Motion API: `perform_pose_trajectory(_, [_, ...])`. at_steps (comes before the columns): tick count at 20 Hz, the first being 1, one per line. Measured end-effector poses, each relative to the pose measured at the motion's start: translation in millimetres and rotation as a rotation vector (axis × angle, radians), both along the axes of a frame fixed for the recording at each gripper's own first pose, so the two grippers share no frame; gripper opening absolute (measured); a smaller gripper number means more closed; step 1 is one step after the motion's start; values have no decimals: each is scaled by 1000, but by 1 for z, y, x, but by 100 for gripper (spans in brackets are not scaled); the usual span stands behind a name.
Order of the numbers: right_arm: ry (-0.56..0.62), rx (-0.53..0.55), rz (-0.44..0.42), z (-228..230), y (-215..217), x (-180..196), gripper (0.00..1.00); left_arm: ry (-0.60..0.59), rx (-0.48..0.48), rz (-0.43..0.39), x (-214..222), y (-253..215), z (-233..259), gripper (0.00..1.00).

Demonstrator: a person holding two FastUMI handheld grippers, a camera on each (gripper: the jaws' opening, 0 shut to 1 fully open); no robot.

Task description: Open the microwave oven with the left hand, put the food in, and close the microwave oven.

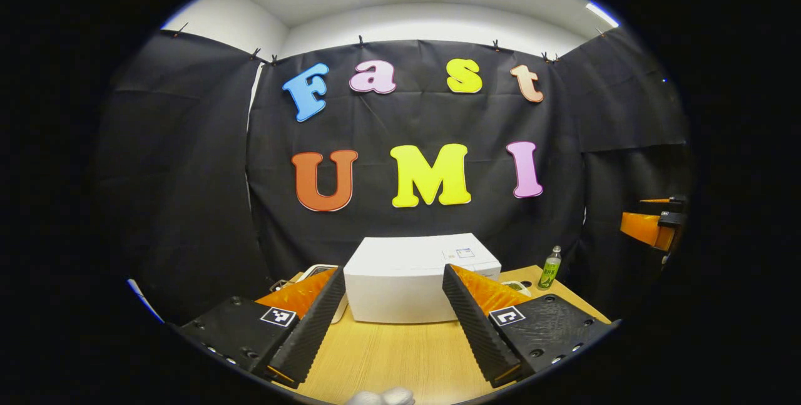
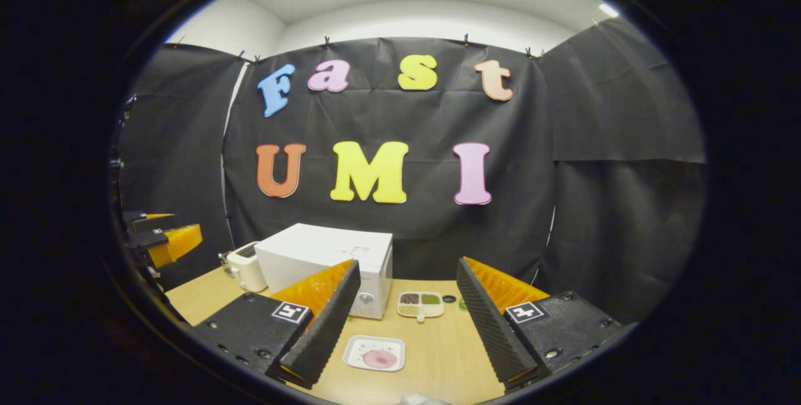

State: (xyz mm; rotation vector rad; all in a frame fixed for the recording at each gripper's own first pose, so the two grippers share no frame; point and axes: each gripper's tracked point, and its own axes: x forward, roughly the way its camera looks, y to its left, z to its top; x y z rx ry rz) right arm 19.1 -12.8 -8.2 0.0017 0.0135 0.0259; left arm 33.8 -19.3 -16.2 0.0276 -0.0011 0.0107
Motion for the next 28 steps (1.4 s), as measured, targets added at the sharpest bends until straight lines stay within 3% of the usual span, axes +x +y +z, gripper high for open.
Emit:
perform_pose_trajectory(1, [6,7,-3,-2,-4,1,99,-4,3,-14,7,-7,-8,96])
perform_pose_trajectory(2, [12,11,-5,-2,-9,1,92,-6,-1,-30,16,-16,-15,96])
perform_pose_trajectory(5, [25,22,-39,-3,-28,2,92,-1,-21,-83,47,-51,-45,100])
perform_pose_trajectory(6, [28,22,-54,-2,-36,3,92,1,-23,-96,58,-63,-54,96])
perform_pose_trajectory(11, [61,-22,-141,-9,-77,-8,92,0,6,-183,119,-117,-104,96])
perform_pose_trajectory(13, [78,-34,-176,-13,-93,-16,92,25,0,-191,146,-131,-127,96])
perform_pose_trajectory(14, [91,-39,-194,-17,-100,-18,99,35,-6,-190,159,-137,-138,96])
perform_pose_trajectory(18, [147,-38,-235,-35,-117,-24,99,77,-27,-159,212,-149,-182,94])
perform_pose_trajectory(19, [168,-41,-237,-42,-119,-26,99,86,-29,-154,223,-150,-191,92])
perform_pose_trajectory(20, [185,-41,-242,-47,-121,-28,99,88,-28,-147,236,-151,-200,80])
perform_pose_trajectory(21, [198,-43,-246,-50,-124,-29,99,106,-26,-139,245,-152,-210,87])
perform_pose_trajectory(22, [207,-47,-250,-53,-125,-30,99,124,-27,-144,254,-154,-219,85])
perform_pose_trajectory(23, [213,-54,-252,-54,-126,-30,99,135,-31,-140,259,-154,-225,70])
perform_pose_trajectory(24, [218,-58,-251,-54,-127,-30,99,152,-38,-149,261,-156,-230,61])
perform_pose_trajectory(26, [223,-66,-250,-54,-127,-29,99,161,-28,-130,265,-154,-239,60])
perform_pose_trajectory(28, [236,-68,-232,-58,-123,-26,99,153,-11,-129,270,-155,-245,42])
